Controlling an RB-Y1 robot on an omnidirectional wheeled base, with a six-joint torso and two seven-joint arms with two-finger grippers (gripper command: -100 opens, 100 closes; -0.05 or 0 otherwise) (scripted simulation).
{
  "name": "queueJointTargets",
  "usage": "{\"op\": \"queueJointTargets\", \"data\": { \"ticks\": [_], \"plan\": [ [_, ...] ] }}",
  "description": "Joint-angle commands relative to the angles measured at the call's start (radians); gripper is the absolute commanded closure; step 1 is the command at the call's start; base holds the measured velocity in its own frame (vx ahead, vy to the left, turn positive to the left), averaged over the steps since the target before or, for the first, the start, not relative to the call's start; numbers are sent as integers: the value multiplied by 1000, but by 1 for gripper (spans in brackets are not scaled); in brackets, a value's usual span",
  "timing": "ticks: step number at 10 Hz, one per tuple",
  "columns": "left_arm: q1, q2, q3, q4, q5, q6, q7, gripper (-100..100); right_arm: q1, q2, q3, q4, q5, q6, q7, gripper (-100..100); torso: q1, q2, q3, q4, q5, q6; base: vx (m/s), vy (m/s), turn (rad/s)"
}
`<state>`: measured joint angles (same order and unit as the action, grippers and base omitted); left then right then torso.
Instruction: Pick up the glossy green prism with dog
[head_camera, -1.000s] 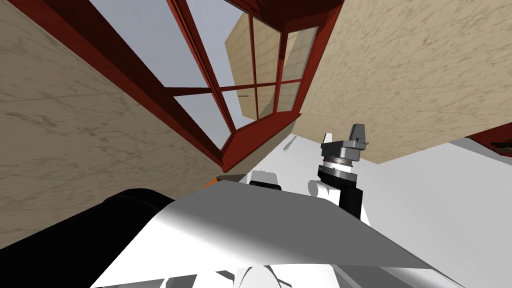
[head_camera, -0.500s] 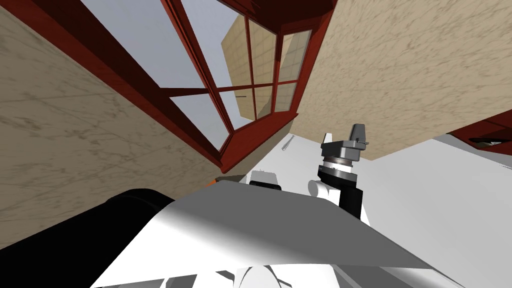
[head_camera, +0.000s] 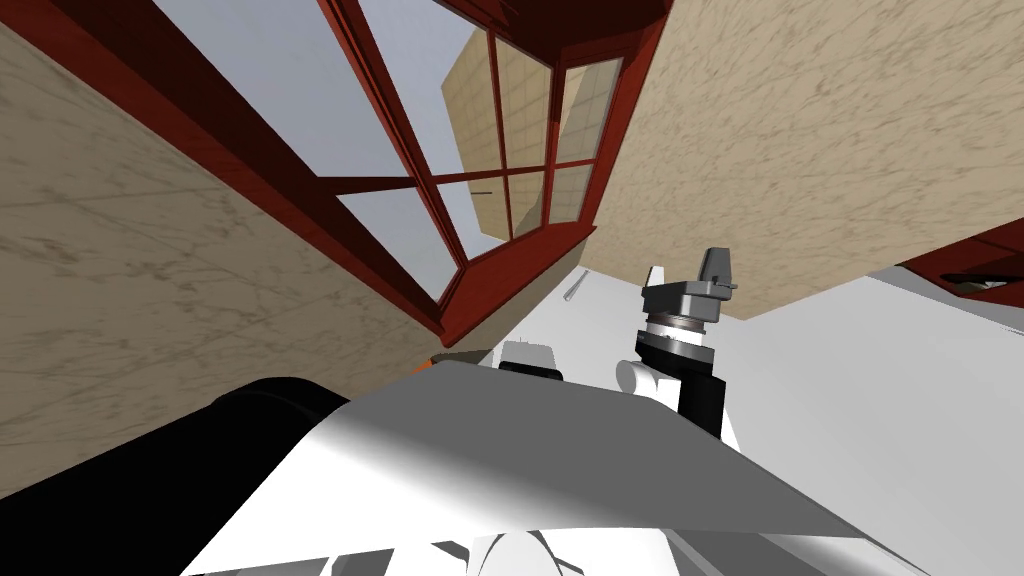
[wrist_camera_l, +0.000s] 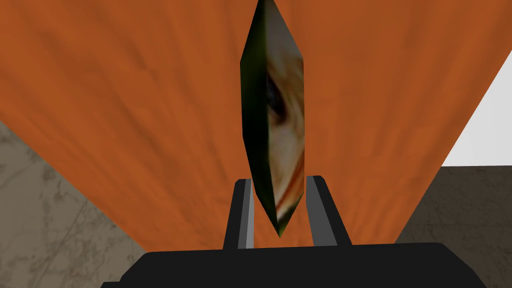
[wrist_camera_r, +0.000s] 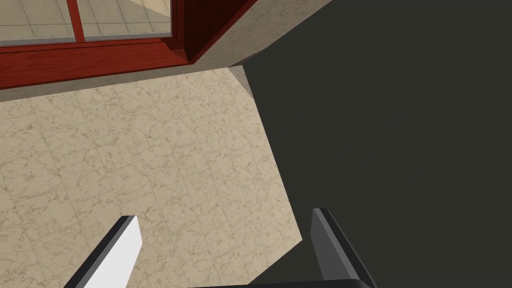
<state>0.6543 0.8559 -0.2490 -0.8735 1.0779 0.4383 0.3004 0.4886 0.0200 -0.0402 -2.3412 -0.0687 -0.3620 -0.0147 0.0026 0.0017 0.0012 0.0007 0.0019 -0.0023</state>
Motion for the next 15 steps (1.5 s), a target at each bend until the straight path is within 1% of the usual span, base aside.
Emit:
{"op": "queueJointTargets", "data": {
  "ticks": [1, 2, 3, 4, 5, 6, 7, 8, 9, 10, 11, 12, 13, 14, 15],
  "plan": [
    [-50, -37, 50, 2, -50, 50, -50, 100, 0, 0, 0, 0, 0, 0, 0, 0, 0, 0, 0, 0, 0, 0, 10, 12, 361],
    [-72, -37, 73, 2, -74, 56, -58, 100, 0, 0, 0, 0, 0, 0, 0, 0, 0, 0, 0, 0, 5, -3, 17, -8, 300],
    [-72, -37, 73, 2, -95, 56, -58, 100, 0, 0, 0, 0, 0, 0, 0, 0, 1, 0, 0, 0, 6, -2, 7, -16, 48],
    [-111, -73, 121, 8, -138, 110, -90, 100, 0, 0, 0, 0, 0, 0, 0, 0, 1, 0, 1, 1, 8, 0, 14, 4, 334],
    [-138, -73, 148, 8, -170, 112, -113, 100, 0, 0, 0, 0, 0, 0, 0, 0, 3, 1, 1, 1, 13, -4, 17, -7, 264],
    [-150, -73, 148, 8, -190, 112, -122, 100, 0, 0, 0, 0, 0, 0, 0, 0, 4, 1, 1, 1, 15, -3, 3, -13, 52],
    [-182, -110, 194, 13, -220, 156, -169, 100, 0, 0, 0, 0, 0, 0, 0, 0, 5, 1, 2, 2, 16, -1, 12, -4, 346],
    [-196, -110, 222, 13, -270, 169, -168, 100, 0, 0, 0, 0, 0, 0, 0, 0, 5, 1, 1, 1, 17, -4, 16, -13, 263],
    [-223, -110, 222, 13, -287, 169, -185, 100, 0, 0, 0, 0, 0, 0, 0, 0, 6, 2, 1, 1, 18, -4, 4, -12, 42],
    [-228, -110, 222, 13, -287, 169, -185, 100, 0, 0, 0, 0, 0, 0, 0, 0, 7, 2, 2, 1, 18, -2, -1, 1, -32],
    [-266, -146, 273, 19, -341, 225, -219, 100, 0, 0, 0, 0, 0, 0, 0, 0, 8, 2, 2, 1, 19, -1, 16, 8, 333],
    [-286, -146, 297, 19, -378, 225, -231, 100, 0, 0, 0, 0, 0, 0, 0, 0, 8, 2, 1, 0, 19, -5, 19, -10, 311],
    [-306, -146, 297, 19, -383, 225, -249, 100, 0, 0, 0, 0, 0, 0, 0, 0, 9, 3, 1, 0, 20, -5, 1, -10, 54],
    [-351, -182, 342, 25, -411, 269, -301, 100, 0, 0, 0, 0, 0, 0, 0, 0, 9, 3, 2, 1, 20, -3, 9, 1, 303],
    [-363, -182, 372, 25, -449, 281, -313, 100, 0, 0, 0, 0, 0, 0, 0, 0, 8, 3, 2, 0, 20, -5, 15, -11, 306]
  ]
}}
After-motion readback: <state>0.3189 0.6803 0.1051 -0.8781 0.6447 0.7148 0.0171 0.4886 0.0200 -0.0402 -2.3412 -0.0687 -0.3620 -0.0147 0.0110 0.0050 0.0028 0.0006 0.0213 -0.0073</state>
